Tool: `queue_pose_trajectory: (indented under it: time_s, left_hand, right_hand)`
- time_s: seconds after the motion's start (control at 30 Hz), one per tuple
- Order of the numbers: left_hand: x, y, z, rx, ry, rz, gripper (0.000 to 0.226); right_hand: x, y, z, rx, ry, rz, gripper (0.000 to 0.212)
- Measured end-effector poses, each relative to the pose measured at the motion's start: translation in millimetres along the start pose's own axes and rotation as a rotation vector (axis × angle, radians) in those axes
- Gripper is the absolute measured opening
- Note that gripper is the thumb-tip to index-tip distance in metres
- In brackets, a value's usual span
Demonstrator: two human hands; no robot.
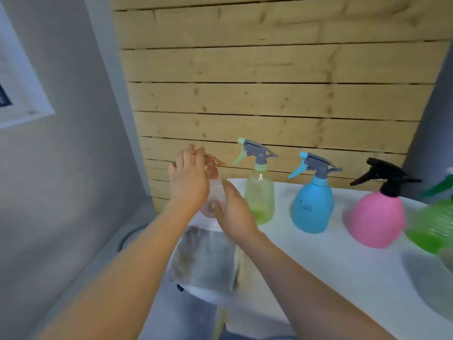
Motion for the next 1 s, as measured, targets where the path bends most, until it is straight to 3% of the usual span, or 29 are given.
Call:
queue_pose_trajectory:
  time_s: [0.07, 0.23, 0.4, 0.53, 0.67, 0.77, 0.87, 1.0]
  left_hand:
    - [-14, -13, -2, -0.055, -0.054, 0.080, 0.056]
    - [-38, -45, -9, -0.091, -0.189, 0.223, 0.051]
    - [-45, -37, 3, 0.211, -0.113, 0.203, 0.027]
    - [-40, -10, 7, 0.218, -0.144, 0.267, 0.019]
    - [-19, 45, -3, 0.188, -0.201, 0.322, 0.015]
    - [8, 85, -16, 0.243, -0.216, 0.385, 0.013]
    - [50, 113, -49, 0.347, -0.290, 0.499, 0.003]
    - [112, 129, -109, 0.227, -0.441, 0.580, 0.026]
  right_hand:
    - [-14, -3, -2, -0.015, 0.012, -0.050, 0.064]
    - [-38, -17, -19, -0.032, -0.070, -0.103, 0.065]
    - [-43, -22, -24, -0.011, -0.084, -0.080, 0.065]
    - [-34, -19, -10, -0.076, -0.072, -0.061, 0.066]
    - [-1, 1, 19, -0.081, -0.045, -0.069, 0.071]
    - [37, 26, 29, -0.273, -0.120, 0.013, 0.079]
    - [92, 60, 37, -0.260, -0.155, 0.088, 0.076]
    - [160, 106, 30, -0.072, -0.132, 0.071, 0.072]
Point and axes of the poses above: each hand's wrist, its own x-axis away from the middle knuckle, its own y-axis out of the back of the hand, z = x × y, the point moved 10 cm from there along -x, towards the middle knuckle, and after that the axes turned 15 degrees about -x, right-handed, at the moved point
